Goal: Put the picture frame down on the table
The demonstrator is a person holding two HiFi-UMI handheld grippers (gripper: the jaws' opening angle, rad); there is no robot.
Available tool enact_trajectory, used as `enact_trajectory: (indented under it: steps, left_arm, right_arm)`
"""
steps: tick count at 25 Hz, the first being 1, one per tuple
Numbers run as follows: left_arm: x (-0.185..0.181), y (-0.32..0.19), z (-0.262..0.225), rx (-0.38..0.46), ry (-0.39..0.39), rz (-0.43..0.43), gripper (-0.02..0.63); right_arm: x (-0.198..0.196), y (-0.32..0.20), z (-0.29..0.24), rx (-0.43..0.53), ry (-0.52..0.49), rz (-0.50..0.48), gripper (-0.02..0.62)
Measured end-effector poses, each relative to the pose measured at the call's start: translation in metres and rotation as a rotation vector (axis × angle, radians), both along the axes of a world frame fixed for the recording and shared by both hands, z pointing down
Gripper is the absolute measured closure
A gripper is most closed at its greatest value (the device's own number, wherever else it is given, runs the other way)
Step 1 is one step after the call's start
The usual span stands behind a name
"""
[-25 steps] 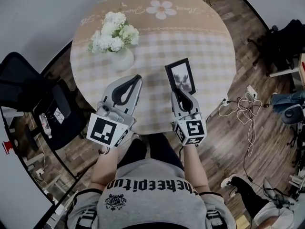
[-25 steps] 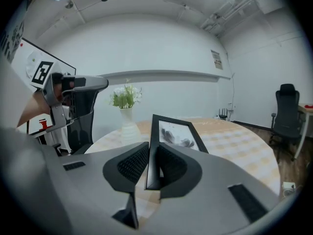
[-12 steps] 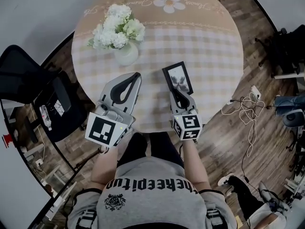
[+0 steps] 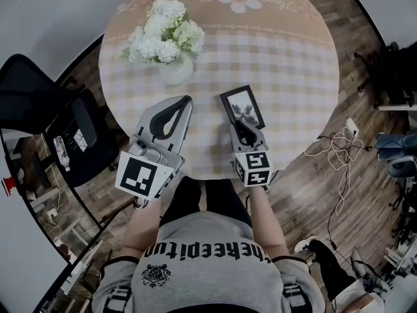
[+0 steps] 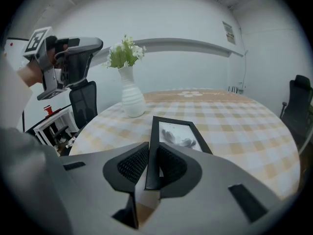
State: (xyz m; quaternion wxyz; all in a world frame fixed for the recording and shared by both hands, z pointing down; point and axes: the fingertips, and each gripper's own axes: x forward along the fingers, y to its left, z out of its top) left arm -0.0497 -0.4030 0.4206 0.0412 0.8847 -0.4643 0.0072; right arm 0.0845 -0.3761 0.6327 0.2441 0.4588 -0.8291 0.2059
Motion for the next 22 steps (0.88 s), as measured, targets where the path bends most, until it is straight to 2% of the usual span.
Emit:
enact_trajectory:
  steps: [17,22]
  left_arm:
    - [-0.012,0.004,0.006,-0.015,-0.005,-0.036,0.591]
    - [-0.018,0.007,0.006,-0.017,-0.006,-0.047,0.591]
  right_arm:
    - [-0.005,0.005,0.032,-0.109,0.137,-0.060,0.529]
    - [-0.007,0.004,0.033,-0.125,0.140,-0.067,0.529]
